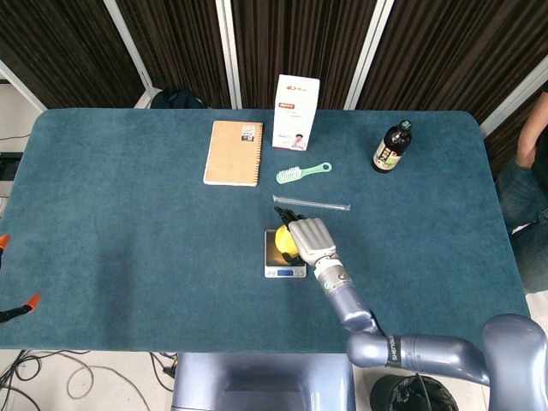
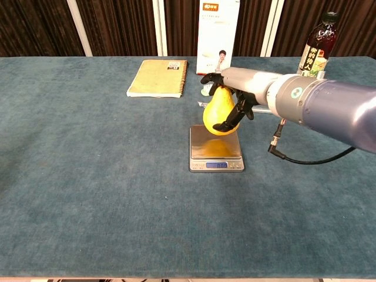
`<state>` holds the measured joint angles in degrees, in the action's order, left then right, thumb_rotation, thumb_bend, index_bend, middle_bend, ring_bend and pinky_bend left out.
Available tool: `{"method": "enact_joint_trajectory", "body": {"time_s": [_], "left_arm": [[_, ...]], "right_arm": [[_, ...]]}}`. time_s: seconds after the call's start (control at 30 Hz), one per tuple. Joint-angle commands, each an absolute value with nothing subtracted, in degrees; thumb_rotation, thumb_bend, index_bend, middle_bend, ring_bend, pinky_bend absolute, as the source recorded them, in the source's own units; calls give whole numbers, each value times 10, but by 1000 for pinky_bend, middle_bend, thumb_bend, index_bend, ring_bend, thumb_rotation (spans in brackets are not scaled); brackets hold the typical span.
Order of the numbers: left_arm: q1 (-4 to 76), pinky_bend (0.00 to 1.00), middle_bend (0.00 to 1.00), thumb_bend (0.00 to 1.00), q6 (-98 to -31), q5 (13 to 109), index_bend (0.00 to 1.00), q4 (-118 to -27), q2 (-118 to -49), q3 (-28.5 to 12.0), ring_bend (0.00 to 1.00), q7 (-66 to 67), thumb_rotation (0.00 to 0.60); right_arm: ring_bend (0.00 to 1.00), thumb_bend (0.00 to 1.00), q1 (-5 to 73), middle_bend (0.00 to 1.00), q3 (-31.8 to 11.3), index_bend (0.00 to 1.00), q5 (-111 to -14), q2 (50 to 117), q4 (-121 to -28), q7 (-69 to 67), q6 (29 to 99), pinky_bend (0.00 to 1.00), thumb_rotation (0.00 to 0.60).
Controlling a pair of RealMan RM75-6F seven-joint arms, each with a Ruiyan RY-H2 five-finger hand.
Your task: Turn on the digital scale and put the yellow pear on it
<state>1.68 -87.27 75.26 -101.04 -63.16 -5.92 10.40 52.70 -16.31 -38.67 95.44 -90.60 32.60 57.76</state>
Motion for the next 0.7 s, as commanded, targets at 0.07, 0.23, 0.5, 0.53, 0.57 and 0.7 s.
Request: {"method": "enact_joint_trajectory", "body": {"time_s": [0.07, 0.23, 0.5, 0.53, 0.57, 0.7], "left_arm": [[17, 0, 0, 104, -872, 753, 66, -1011, -631, -59, 0, 102, 600], [17, 0, 0, 104, -872, 752, 66, -1011, -630, -59, 0, 103, 600], [17, 0, 0, 104, -873, 754, 66, -1012, -631, -57, 0, 106, 600], [17, 0, 0, 104, -873, 754, 66, -1012, -631, -57, 0, 106, 600], [17, 0, 0, 104, -873, 754, 66, -1013, -631, -57, 0, 106, 600], [17, 0, 0, 104, -873, 753, 66, -1012, -630, -58, 0, 106, 600]], "right_arm": [[429, 392, 532, 175, -158, 35, -381, 966, -899, 335, 585, 669, 600], [388, 392, 534, 175, -154, 35, -371, 968, -899, 341, 584, 669, 600], [329, 351, 538, 176, -144, 35, -357, 964, -907, 353, 579, 669, 600], [325, 331, 539, 175, -144, 34, -357, 964, -907, 354, 579, 669, 600], [322, 321, 539, 175, -144, 32, -356, 964, -908, 355, 580, 669, 600], [273, 270, 540, 139, -146, 3, -353, 964, -914, 352, 580, 669, 600]]}}
